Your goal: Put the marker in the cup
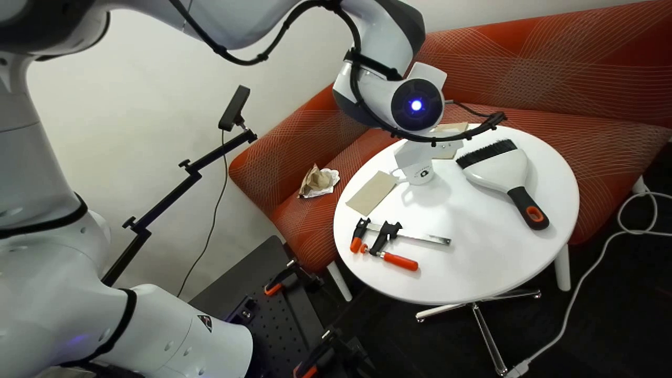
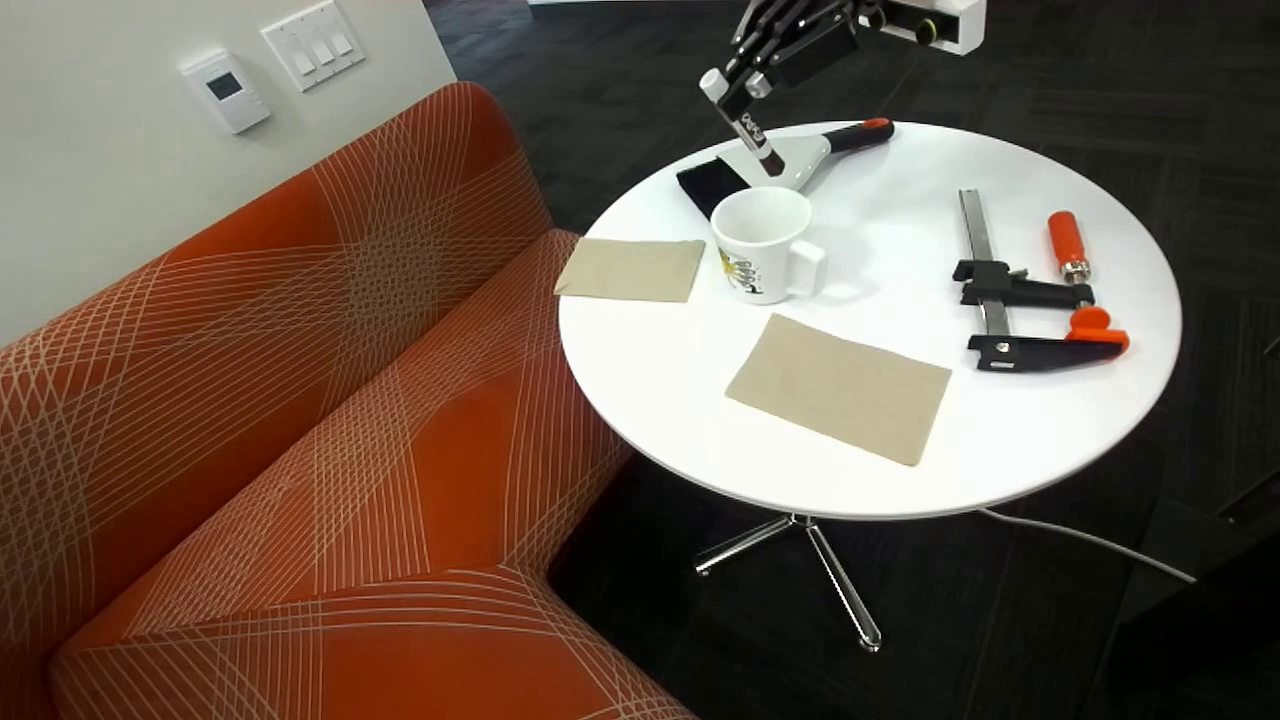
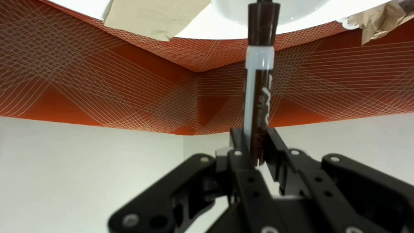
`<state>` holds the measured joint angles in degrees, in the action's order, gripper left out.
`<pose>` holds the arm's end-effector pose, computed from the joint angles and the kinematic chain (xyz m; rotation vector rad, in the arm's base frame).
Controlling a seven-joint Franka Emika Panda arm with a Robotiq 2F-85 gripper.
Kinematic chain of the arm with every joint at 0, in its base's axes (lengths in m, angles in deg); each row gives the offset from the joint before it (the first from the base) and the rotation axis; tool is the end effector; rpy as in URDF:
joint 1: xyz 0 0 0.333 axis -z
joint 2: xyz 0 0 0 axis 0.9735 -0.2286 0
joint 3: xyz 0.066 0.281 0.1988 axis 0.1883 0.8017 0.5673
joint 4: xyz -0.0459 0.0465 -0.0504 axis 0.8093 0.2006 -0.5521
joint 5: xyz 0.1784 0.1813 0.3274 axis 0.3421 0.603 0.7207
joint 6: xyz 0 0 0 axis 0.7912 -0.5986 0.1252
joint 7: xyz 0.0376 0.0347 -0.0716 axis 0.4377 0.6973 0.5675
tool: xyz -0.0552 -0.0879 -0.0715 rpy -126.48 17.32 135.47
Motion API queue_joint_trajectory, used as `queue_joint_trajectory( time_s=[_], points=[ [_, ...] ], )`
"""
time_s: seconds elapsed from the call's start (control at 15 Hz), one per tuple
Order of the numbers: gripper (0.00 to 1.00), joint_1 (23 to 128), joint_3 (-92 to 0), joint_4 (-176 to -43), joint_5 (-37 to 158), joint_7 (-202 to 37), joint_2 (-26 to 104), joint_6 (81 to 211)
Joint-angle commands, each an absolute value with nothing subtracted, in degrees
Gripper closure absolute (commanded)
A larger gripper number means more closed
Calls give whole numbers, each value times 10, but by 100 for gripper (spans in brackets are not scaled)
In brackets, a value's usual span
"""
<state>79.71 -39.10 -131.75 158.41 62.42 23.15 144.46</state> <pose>0.6313 0.0330 0.1657 -2.0628 -1.1610 -1.1566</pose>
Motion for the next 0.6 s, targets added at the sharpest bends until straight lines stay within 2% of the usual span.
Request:
queue_joint_trajectory(
  time_s=[0.0, 0.53],
  points=[
    [95, 787, -408, -1304, 1591, 618, 214, 1407],
    [95, 779, -414, -1273, 1593, 627, 161, 1387]
  ],
)
